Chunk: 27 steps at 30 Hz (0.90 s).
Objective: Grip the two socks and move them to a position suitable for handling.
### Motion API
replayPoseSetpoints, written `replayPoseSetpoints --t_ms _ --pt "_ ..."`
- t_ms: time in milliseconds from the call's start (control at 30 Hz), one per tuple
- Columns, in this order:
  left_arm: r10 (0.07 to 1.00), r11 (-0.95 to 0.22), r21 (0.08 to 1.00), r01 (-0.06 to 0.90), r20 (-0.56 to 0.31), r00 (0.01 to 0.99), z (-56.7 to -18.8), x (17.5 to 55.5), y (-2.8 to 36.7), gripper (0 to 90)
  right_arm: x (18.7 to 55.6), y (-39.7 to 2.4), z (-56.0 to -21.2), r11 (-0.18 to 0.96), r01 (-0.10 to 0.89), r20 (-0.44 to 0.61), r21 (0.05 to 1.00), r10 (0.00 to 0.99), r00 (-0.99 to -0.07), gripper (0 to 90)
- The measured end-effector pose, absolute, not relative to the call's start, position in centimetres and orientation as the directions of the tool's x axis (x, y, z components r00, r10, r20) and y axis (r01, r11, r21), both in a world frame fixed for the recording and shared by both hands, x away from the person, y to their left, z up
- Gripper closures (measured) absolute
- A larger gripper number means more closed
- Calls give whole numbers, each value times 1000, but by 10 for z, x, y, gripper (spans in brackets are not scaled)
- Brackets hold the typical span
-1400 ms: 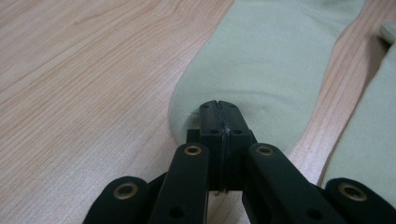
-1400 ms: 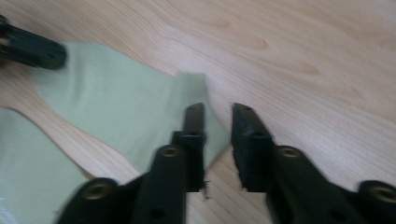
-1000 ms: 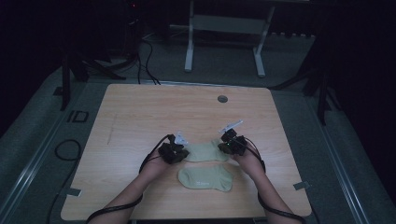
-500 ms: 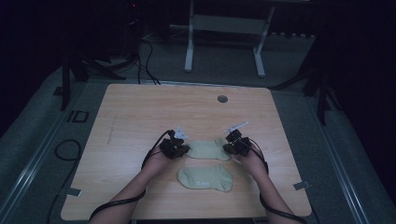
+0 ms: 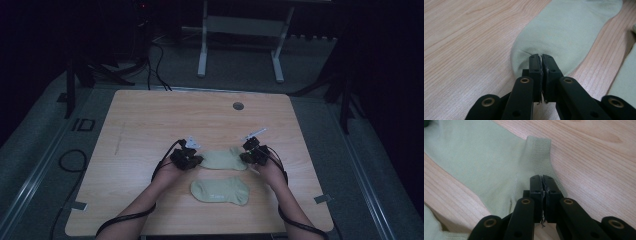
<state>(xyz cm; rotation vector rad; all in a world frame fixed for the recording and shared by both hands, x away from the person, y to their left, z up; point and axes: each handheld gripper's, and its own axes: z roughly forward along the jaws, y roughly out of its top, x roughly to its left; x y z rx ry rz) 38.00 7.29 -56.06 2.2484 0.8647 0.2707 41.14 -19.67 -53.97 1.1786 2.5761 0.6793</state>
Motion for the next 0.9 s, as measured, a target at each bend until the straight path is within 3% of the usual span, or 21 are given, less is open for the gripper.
replayPoseSetpoints --t_ms 200,267,300,333,367,400,467,500,567,700,867,900 --pt "656 -526 681 509 -56 752 -561 379 74 863 413 -194 -539 572 657 -9 491 757 -653 861" --pt "656 -518 684 514 -68 752 -561 379 75 803 413 -193 -538 569 657 4 494 754 -657 851" --pt "650 -515 689 511 -75 756 -560 379 75 710 413 -192 -538 573 656 7 491 751 -661 820" --pt "651 -517 691 506 -66 756 -560 378 75 710 413 -192 -538 573 656 7 491 751 -661 820" --pt "649 -520 688 506 -67 758 -559 378 76 693 412 -191 -537 577 652 8 492 746 -666 802" --pt "648 -513 691 510 -77 758 -558 378 77 640 411 -190 -534 580 642 13 501 737 -676 728" --pt "655 -498 696 517 -89 751 -556 378 78 628 411 -190 -534 580 642 13 501 737 -676 728" --pt "645 -473 712 518 -121 755 -547 375 80 577 409 -186 -527 593 610 14 526 711 -703 636" --pt "645 -476 717 509 -109 757 -544 372 79 477 409 -184 -526 601 615 23 511 705 -708 584" --pt "643 -493 701 515 -105 759 -540 366 79 439 408 -181 -522 591 623 40 512 708 -705 491" --pt "655 -500 682 535 -107 748 -537 358 81 437 405 -182 -517 573 632 80 522 705 -705 464" --pt "654 -501 681 534 -106 749 -535 356 82 430 402 -182 -515 580 615 67 535 696 -715 414"
